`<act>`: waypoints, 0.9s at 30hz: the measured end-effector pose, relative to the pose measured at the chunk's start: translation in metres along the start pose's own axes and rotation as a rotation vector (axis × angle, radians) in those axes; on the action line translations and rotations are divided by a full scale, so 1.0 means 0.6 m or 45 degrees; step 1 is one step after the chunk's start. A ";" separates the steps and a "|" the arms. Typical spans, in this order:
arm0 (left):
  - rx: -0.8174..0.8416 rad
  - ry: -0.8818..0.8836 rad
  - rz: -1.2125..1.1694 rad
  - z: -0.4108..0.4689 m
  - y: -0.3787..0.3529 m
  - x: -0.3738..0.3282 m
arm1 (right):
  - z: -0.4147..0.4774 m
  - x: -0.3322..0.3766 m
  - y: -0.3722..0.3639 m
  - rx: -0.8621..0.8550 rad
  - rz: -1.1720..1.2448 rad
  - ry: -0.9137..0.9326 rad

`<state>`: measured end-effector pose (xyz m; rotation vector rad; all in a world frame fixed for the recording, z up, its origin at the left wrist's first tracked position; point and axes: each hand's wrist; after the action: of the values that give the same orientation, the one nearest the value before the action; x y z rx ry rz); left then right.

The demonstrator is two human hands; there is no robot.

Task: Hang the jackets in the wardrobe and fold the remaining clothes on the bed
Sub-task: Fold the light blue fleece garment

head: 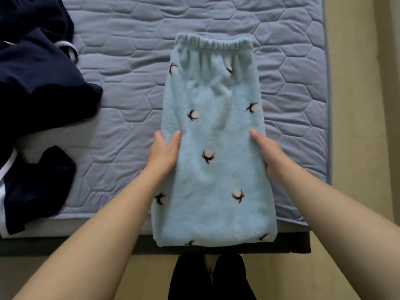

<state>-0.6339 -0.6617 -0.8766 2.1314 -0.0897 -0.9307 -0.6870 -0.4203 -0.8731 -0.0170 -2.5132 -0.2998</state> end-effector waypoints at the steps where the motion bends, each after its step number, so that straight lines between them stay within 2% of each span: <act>1: -0.033 -0.018 0.043 0.014 -0.016 -0.006 | 0.015 0.012 -0.022 -0.097 -0.043 0.086; 3: -0.099 0.025 0.104 0.029 -0.031 -0.002 | 0.034 0.019 -0.053 -0.298 -0.228 0.269; 6: -0.152 0.115 0.187 0.029 -0.031 0.002 | 0.034 0.005 -0.056 -0.489 -0.399 0.389; 8: -0.255 0.027 0.220 0.025 -0.021 -0.015 | 0.024 0.009 -0.052 -0.617 -0.469 0.535; 11: -0.497 -0.531 0.238 0.044 -0.003 -0.064 | 0.019 0.059 -0.065 -0.744 -0.662 1.109; 12: -0.516 -0.715 0.252 0.057 -0.006 -0.084 | 0.024 0.078 -0.082 -0.711 -0.753 1.287; 14: -0.427 -0.968 0.384 0.088 -0.031 -0.121 | 0.044 0.104 -0.124 -0.606 -1.009 1.478; 16: -0.273 -1.113 0.681 0.120 -0.067 -0.121 | 0.079 0.103 -0.155 -0.499 -1.339 1.525; 19: -0.133 -1.106 0.925 0.164 -0.089 -0.056 | 0.137 0.068 -0.142 -0.394 -1.667 1.537; 22: -0.139 -1.158 0.875 0.179 -0.083 -0.022 | 0.159 0.049 -0.101 -0.381 -1.619 1.561; 24: -0.136 -1.147 0.838 0.167 -0.071 -0.026 | 0.145 0.042 -0.082 -0.355 -1.554 1.469; 27: -0.106 -1.000 0.762 0.107 -0.042 -0.023 | 0.087 0.011 -0.051 -0.312 -1.455 1.288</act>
<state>-0.6914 -0.6809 -0.9127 1.4075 -0.9962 -1.2908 -0.7244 -0.4391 -0.9172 1.1702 -1.2383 -0.8005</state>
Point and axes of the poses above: each hand's wrist, its own z-axis towards the middle knuckle, its own y-axis out of the back of the hand, x = y × z, and after that the axes turned 14 degrees about -x, right-handed
